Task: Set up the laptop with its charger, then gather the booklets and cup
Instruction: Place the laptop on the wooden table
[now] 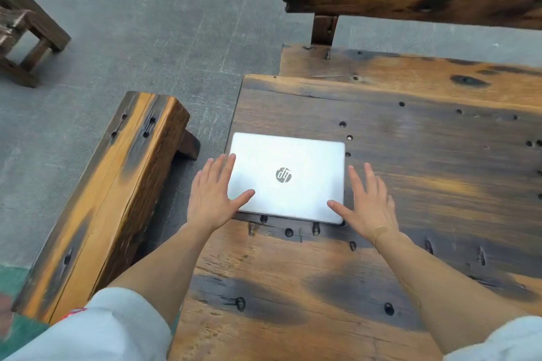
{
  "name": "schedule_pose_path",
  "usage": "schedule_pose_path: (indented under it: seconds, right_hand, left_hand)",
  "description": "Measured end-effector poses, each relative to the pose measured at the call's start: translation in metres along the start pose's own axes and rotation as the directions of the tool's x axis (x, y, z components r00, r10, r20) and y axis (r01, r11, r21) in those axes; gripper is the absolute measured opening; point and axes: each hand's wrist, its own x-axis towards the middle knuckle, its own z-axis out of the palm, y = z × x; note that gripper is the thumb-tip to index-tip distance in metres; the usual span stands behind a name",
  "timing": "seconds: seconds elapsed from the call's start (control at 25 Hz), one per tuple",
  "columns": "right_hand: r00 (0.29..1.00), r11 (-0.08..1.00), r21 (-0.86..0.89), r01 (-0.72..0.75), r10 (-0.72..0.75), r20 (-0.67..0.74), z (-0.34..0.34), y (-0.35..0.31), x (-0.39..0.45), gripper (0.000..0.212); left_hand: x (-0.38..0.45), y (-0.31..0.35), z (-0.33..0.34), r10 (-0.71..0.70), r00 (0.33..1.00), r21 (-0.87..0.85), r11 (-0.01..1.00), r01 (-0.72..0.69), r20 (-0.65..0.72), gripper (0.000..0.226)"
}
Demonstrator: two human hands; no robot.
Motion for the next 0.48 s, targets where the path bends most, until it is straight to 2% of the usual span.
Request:
schedule_pose_path:
  seconds: [0.24,0.36,0.48]
  right_hand:
    - [0.976,0.986,0.118,-0.115,0.09,0.196,0.033,-0.004,0.048,0.096]
    - [0.964,0.965,0.195,-0.174,0.127,0.234,0.045,-0.008,0.065,0.097]
    - [0.966,0.934,0.283,-0.219,0.167,0.196,0.054,-0.011,0.077,0.096]
  left_hand:
    - [0.038,-0.003,0.039,-0.189,0.968,-0.001,0.981,0.192,0.163,0.091]
    - [0.054,-0.007,0.055,-0.281,0.922,-0.06,0.95,0.306,0.266,0.094]
    - [0.069,-0.009,0.066,-0.353,0.876,-0.15,0.896,0.417,0.328,0.092]
